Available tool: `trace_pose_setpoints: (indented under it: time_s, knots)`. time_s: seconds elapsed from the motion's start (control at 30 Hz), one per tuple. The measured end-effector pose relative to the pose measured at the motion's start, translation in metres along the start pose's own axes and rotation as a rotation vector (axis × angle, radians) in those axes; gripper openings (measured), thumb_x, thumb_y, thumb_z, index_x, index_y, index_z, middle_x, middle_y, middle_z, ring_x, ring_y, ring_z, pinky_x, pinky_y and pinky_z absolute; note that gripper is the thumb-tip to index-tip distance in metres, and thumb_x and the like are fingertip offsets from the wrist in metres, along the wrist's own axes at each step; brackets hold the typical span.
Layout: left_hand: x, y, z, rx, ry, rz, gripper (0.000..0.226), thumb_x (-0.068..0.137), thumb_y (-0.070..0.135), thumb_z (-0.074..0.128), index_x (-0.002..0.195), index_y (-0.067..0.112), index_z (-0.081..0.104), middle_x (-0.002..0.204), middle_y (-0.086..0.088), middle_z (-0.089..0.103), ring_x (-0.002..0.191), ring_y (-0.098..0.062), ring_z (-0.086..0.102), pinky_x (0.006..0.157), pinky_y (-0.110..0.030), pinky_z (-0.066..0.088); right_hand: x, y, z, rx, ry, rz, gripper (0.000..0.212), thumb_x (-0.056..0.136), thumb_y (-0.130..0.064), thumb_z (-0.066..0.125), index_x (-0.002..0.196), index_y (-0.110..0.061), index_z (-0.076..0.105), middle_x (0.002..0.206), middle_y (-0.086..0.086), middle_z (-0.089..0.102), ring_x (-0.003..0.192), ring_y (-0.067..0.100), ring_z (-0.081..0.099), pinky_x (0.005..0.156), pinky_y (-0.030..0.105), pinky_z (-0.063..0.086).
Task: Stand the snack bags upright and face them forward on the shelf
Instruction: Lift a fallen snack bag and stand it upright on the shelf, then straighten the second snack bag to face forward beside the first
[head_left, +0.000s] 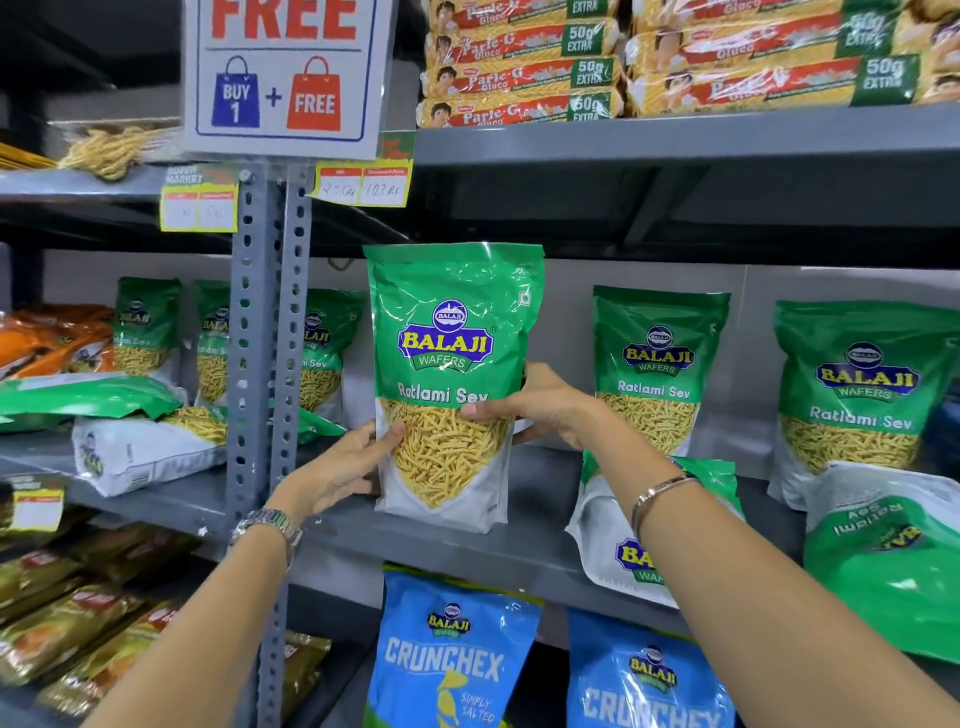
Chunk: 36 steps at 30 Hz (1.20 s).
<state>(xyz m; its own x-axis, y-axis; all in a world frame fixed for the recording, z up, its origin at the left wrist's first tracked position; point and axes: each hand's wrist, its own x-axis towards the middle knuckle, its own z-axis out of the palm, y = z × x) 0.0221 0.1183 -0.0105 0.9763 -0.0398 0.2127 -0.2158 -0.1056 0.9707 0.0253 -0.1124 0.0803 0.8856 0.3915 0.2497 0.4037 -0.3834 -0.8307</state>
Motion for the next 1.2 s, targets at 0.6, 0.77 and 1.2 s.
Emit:
trace_pose_setpoints:
  time_s: [0.6,0.77,1.2]
  knots:
    - [-0.03,0.038,0.184,0.22,-0.188,-0.073,0.066,0.083,0.062,0.046,0.132,0.017,0.046,0.135,0.001,0.052,0.123,-0.017,0.049,0.105,-0.034,0.036,-0.081,0.078,-0.106,-0.142,0.147,0.44,0.086,0.056,-0.049,0.08,0.128,-0.013,0.05,0.127,0.009,0.06,0.113,0.026,0.058,0.099,0.036,0.044]
    - [-0.005,0.047,0.199,-0.146,-0.432,-0.344,0.031,0.086,0.042,0.057,0.103,0.017,0.062,0.094,-0.004,0.07,0.079,-0.017,0.066,0.07,-0.029,0.055,-0.09,0.08,-0.105,0.008,0.129,0.489,0.037,0.073,-0.041,0.073,0.098,-0.016,0.061,0.068,-0.001,0.072,0.058,0.014,0.067,0.049,0.022,0.051]
    - [0.025,0.049,0.198,-0.317,-0.149,0.005,0.065,0.064,-0.007,0.077,0.118,0.014,0.048,0.117,-0.012,0.065,0.097,-0.022,0.064,0.075,-0.035,0.055,-0.066,0.087,-0.122,-0.274,0.654,-0.065,0.138,0.03,-0.06,0.08,0.147,-0.026,0.014,0.157,0.009,0.005,0.143,0.031,0.01,0.115,0.051,0.019]
